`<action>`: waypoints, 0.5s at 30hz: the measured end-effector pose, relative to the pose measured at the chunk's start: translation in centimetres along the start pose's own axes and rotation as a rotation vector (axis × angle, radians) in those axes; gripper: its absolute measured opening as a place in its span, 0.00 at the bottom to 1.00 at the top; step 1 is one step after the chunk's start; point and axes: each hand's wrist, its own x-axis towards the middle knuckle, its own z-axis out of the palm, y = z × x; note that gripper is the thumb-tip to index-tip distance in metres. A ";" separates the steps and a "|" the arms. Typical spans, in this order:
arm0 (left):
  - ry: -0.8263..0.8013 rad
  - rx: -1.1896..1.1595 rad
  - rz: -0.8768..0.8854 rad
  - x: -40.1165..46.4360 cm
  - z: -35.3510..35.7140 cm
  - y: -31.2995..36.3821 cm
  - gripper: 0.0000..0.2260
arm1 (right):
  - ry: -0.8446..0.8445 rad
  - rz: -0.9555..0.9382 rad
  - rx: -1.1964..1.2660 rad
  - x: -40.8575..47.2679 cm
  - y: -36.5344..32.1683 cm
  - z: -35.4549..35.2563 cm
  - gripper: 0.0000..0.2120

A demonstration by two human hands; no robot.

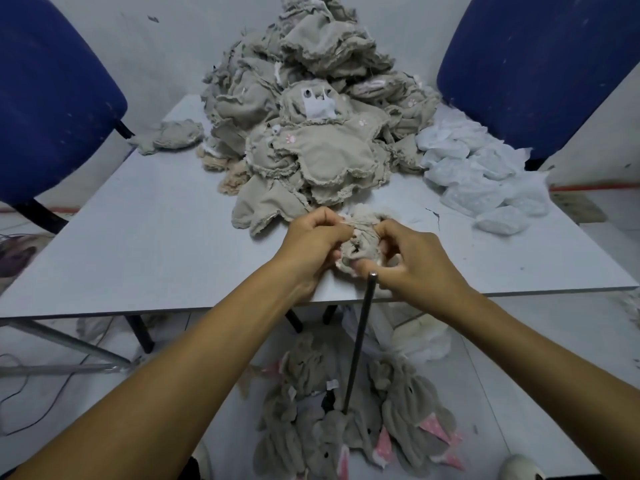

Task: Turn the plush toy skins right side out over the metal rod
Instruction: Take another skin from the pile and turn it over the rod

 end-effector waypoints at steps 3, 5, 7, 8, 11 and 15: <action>-0.118 -0.089 -0.027 -0.3 -0.8 0.4 0.12 | 0.062 -0.045 0.009 -0.1 0.4 0.3 0.14; -0.204 -0.123 -0.021 -0.5 -1.2 0.6 0.10 | 0.095 -0.018 0.063 0.0 0.6 0.6 0.13; -0.265 -0.095 0.023 -0.7 -1.5 0.4 0.11 | 0.119 -0.001 0.064 0.3 0.8 0.7 0.12; -0.283 -0.073 0.055 -0.8 -1.7 0.3 0.11 | 0.115 0.010 0.077 0.4 0.8 0.7 0.11; -0.326 0.020 0.123 -1.1 -1.7 0.0 0.11 | 0.111 0.083 0.267 0.5 0.9 0.7 0.11; -0.193 0.133 0.146 -1.1 -0.6 -0.2 0.13 | 0.131 0.177 0.409 0.9 0.9 0.9 0.10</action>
